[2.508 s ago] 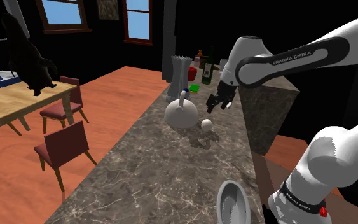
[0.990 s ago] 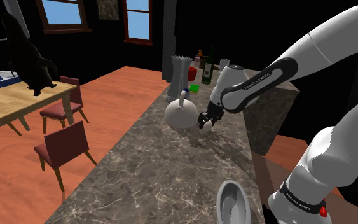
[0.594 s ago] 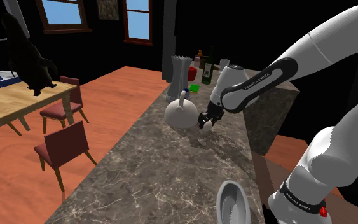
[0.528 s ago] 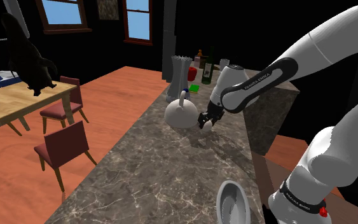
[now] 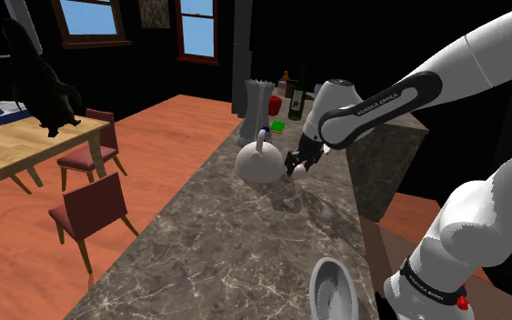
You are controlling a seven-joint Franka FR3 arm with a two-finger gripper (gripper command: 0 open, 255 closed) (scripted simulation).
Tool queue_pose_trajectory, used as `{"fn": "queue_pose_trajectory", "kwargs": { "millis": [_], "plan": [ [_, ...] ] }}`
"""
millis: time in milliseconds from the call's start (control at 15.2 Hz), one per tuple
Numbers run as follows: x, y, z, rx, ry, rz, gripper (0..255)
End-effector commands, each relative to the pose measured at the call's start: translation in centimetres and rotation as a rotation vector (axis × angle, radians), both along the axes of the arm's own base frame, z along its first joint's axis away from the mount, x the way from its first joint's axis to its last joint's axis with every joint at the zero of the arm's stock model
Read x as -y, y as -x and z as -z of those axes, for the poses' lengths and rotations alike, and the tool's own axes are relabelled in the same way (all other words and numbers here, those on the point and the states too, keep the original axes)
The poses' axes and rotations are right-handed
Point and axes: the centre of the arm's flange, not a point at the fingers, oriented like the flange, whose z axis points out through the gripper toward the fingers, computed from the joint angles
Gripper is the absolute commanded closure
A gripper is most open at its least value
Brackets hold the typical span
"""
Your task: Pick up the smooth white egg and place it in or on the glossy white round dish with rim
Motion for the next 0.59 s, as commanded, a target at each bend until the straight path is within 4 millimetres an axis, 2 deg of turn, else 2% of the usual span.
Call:
{"fn": "queue_pose_trajectory", "kwargs": {
  "millis": [0,528],
  "plan": [
    [0.0,0.0,-1.0,0.0,0.0,0.0,255],
    [0.0,0.0,-5.2,0.0,0.0,0.0,255]
  ]
}}
